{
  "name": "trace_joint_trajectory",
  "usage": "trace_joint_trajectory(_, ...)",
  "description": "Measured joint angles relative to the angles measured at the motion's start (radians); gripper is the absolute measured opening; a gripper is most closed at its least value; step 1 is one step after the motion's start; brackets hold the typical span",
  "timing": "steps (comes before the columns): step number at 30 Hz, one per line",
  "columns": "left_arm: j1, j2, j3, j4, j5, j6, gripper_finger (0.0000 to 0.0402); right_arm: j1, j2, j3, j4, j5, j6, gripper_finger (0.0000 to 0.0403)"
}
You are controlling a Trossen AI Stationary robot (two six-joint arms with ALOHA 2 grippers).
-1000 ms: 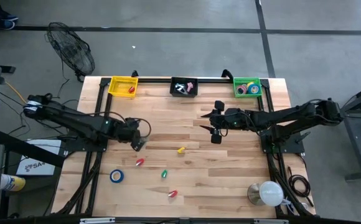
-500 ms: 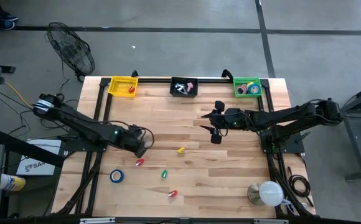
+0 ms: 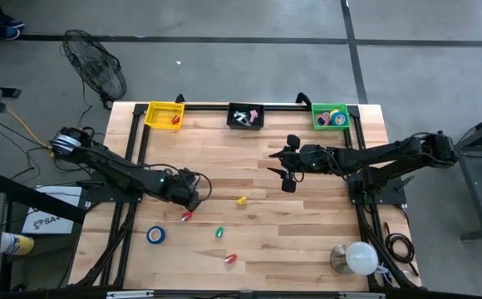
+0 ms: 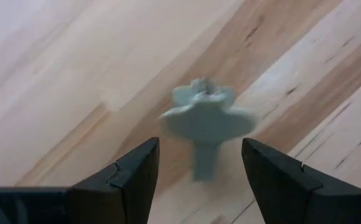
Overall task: Pick and place Stapler, Stapler remover, tape
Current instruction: Put the gray staple remover into the black bin
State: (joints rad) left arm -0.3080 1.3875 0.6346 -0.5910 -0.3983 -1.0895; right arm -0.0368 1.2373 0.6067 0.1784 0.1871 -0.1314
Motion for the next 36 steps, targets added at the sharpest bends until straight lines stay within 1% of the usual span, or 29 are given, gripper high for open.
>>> trace_joint_trajectory(6, 0.0, 0.012, 0.0, 0.008, -0.005, 0.013, 0.0224, 0.0, 0.0, 0.0, 0.003, 0.0, 0.0, 0.0192)
trace_joint_trajectory(9, 0.0, 0.012, 0.0, 0.023, -0.005, 0.019, 0.0212, 0.0, 0.0, 0.0, 0.006, 0.0, 0.0, 0.0192)
trace_joint_trajectory(12, 0.0, 0.012, 0.0, 0.02, -0.006, 0.019, 0.0186, 0.0, 0.0, 0.0, 0.005, 0.0, 0.004, 0.0192)
trace_joint_trajectory(23, 0.0, 0.011, 0.0, 0.016, -0.006, 0.031, 0.0073, 0.0, 0.0, 0.0, -0.002, 0.0, 0.019, 0.0192)
trace_joint_trajectory(26, 0.0, 0.011, 0.0, 0.02, -0.007, 0.038, 0.0049, 0.0, 0.0, 0.0, -0.001, 0.001, 0.019, 0.0192)
trace_joint_trajectory(31, 0.0, 0.011, 0.0, 0.023, -0.016, 0.055, 0.0046, 0.0, 0.0, 0.0, -0.002, 0.0, 0.019, 0.0192)
trace_joint_trajectory(36, 0.001, 0.011, 0.014, 0.044, -0.075, 0.108, 0.0056, 0.0, 0.0, 0.0, -0.002, 0.001, 0.019, 0.0192)
